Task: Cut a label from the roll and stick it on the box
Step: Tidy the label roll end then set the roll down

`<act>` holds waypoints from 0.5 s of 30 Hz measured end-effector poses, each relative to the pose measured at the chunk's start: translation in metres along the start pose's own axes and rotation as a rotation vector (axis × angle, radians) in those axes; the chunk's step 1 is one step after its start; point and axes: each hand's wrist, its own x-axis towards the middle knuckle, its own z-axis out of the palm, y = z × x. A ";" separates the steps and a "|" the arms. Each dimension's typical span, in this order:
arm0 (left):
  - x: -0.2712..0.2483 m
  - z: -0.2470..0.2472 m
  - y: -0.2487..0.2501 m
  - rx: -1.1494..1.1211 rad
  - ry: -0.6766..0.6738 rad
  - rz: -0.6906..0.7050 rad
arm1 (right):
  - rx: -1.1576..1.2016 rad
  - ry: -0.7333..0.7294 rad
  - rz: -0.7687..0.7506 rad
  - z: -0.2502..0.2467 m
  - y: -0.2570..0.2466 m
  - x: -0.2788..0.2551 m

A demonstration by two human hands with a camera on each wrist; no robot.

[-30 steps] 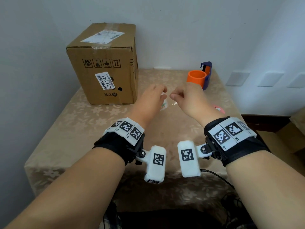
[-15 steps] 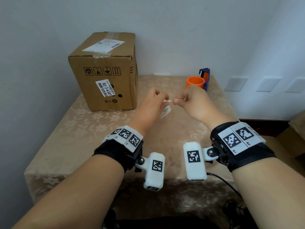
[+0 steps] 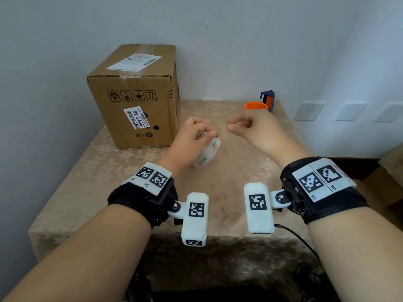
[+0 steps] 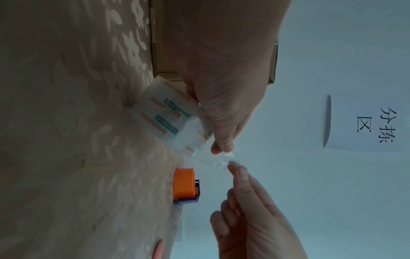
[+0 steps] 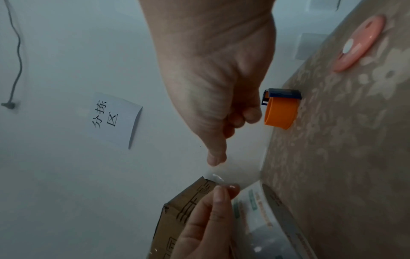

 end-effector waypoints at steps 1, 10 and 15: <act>0.000 -0.001 0.000 -0.002 -0.006 0.003 | 0.031 -0.018 0.015 0.000 -0.001 -0.001; 0.001 -0.001 0.004 0.053 -0.039 -0.001 | 0.300 -0.049 0.070 0.006 -0.006 -0.002; 0.002 0.000 0.004 0.045 -0.031 -0.022 | 0.355 -0.036 0.084 0.014 -0.008 -0.004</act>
